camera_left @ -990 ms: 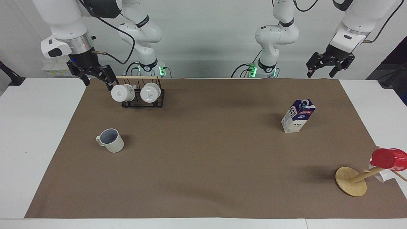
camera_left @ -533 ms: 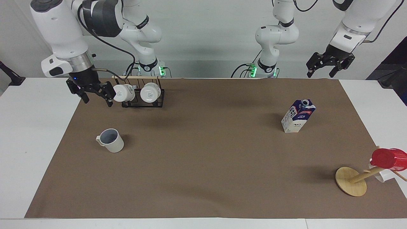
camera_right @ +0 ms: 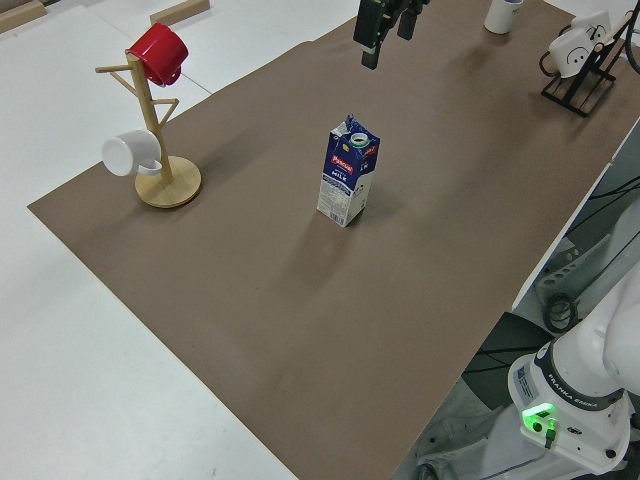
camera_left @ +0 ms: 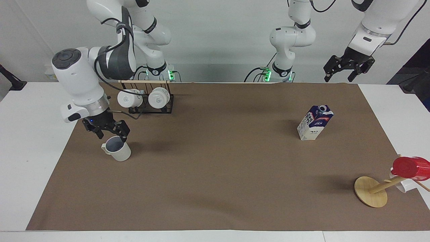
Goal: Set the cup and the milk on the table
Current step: 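Lower the right gripper over the lone white mug's rim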
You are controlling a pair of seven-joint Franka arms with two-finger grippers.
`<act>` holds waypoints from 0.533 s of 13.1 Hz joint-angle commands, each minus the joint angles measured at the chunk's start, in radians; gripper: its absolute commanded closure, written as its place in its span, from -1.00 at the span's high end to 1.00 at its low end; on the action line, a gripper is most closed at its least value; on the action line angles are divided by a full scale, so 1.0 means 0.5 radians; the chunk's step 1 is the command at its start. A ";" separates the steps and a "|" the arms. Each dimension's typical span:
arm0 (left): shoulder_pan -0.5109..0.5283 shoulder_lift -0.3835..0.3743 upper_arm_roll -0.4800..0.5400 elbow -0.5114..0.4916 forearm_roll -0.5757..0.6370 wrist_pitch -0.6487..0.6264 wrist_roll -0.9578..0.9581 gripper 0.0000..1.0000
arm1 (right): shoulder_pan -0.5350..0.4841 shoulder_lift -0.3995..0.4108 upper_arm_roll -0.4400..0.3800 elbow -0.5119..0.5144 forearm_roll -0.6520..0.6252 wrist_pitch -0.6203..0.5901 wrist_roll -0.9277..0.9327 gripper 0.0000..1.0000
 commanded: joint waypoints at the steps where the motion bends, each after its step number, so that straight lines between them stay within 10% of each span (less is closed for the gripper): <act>1: -0.014 0.006 0.009 0.031 0.027 -0.038 -0.022 1.00 | -0.013 0.051 0.009 -0.056 0.003 0.052 -0.058 1.00; 7: -0.014 0.006 0.009 0.031 0.027 -0.038 -0.022 1.00 | -0.074 0.026 0.009 -0.406 0.003 0.358 -0.106 1.00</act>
